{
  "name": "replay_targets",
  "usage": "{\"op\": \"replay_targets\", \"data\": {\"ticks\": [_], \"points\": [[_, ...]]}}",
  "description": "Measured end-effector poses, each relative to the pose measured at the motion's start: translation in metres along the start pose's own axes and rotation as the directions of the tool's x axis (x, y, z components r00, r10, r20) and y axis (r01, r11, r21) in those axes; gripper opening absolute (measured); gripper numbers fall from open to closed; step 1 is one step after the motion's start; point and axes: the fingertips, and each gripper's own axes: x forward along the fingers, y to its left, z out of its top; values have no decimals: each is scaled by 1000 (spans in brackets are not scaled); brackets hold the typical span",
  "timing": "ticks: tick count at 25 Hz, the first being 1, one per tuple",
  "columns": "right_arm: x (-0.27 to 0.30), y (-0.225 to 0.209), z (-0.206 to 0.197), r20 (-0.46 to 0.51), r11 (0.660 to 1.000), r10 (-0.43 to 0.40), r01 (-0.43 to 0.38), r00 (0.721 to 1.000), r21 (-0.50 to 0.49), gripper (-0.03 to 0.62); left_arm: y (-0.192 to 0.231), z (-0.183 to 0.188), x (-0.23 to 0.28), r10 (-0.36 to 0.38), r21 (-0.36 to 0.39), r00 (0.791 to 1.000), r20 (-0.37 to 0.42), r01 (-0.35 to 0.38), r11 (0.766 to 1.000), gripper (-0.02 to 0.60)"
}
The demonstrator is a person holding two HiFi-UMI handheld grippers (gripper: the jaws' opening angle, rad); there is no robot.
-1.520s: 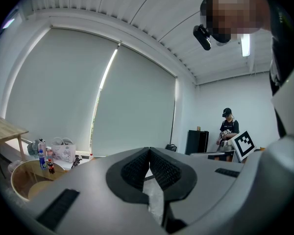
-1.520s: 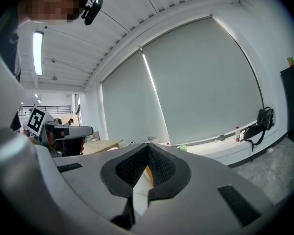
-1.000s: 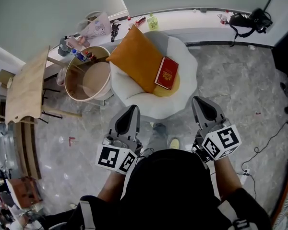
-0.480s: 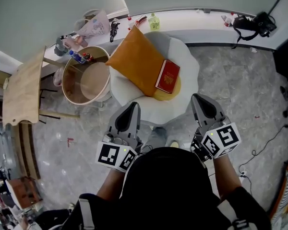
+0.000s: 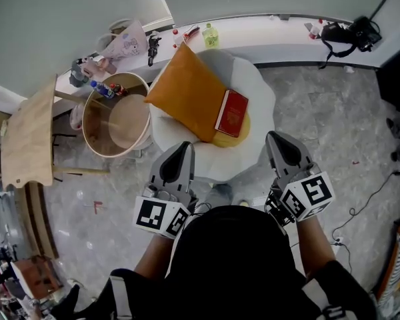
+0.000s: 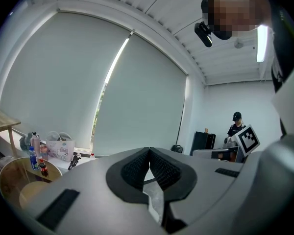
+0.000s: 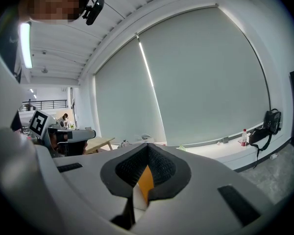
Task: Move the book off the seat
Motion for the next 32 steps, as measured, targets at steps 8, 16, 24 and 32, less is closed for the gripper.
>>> {"op": "replay_targets", "data": {"ticks": [8,16,24,32], "points": [[25,0,10,12,1000,-2,2,1000,-3,6,24,3,15,-11,-14,1000,2,11,1000,12],[59,14,22,11,1000,4,-4,1000,-19,6,58,6,23,-28,-31,1000,-4,28,999,12],[93,25,32,35,1000,7,-7,999,-22,6,88,6,36,-67,-44,998,-9,66,997,12],[119,29,33,27,998,-17,18,999,-64,6,120,4,47,-70,-83,998,8,70,994,12]]}}
